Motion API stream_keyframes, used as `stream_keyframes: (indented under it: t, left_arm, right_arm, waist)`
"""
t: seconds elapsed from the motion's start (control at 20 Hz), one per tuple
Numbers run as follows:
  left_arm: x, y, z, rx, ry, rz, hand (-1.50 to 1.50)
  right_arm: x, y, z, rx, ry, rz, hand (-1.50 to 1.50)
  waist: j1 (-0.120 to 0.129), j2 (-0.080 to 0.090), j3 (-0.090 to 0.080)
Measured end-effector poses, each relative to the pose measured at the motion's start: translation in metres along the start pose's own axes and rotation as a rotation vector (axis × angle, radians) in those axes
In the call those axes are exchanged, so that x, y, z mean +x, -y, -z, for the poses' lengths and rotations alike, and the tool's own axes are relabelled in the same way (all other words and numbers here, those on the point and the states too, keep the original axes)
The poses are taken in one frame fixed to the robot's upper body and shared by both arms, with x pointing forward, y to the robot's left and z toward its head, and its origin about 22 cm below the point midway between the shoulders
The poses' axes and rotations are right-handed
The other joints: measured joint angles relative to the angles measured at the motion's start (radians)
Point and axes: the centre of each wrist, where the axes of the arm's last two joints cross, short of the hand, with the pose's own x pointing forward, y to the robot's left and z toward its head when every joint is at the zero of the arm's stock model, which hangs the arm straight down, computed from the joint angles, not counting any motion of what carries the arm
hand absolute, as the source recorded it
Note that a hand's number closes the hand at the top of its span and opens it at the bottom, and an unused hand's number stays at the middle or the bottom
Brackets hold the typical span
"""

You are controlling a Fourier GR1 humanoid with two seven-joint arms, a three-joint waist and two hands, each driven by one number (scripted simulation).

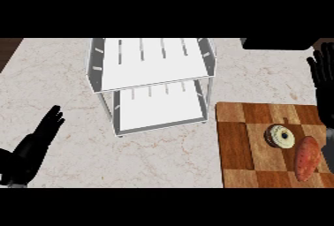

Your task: Pick the cupcake from the cutting board and place it in the tiered basket

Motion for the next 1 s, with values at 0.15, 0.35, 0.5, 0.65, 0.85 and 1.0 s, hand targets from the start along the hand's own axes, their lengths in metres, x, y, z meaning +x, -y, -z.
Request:
stream_keyframes:
  t: [0.15, 0.35, 0.5, 0.65, 0.85, 1.0]
  left_arm:
    - [0.004, 0.010, 0.007, 0.026, 0.045, -0.007, 0.00]
    - [0.020, 0.026, 0.020, 0.086, 0.138, -0.019, 0.00]
    - [0.034, 0.050, 0.030, 0.093, 0.191, -0.038, 0.00]
    - [0.042, 0.065, 0.036, 0.097, 0.213, -0.046, 0.00]
    - [0.049, 0.085, 0.041, 0.102, 0.222, -0.044, 0.00]
    - [0.053, 0.095, 0.044, 0.103, 0.226, -0.039, 0.00]
  right_arm:
    - [0.000, 0.020, -0.002, 0.020, 0.026, 0.098, 1.50]
    - [0.004, 0.045, 0.002, -0.034, 0.120, 0.361, 1.50]
    - [-0.021, 0.072, -0.012, -0.047, 0.007, 0.422, -1.50]
    - [-0.040, 0.072, -0.025, 0.081, -0.041, 0.617, -1.50]
    - [-0.046, 0.119, -0.046, 0.232, 0.010, 0.691, -1.50]
    - [-0.032, 0.167, -0.060, 0.320, 0.041, 0.612, -1.50]
  waist:
    - [-0.011, -0.011, 0.008]
    - [-0.052, -0.030, 0.027]
    - [-0.049, -0.020, 0.024]
    - [-0.045, -0.018, 0.024]
    - [-0.041, -0.019, 0.020]
    - [-0.037, -0.020, 0.018]
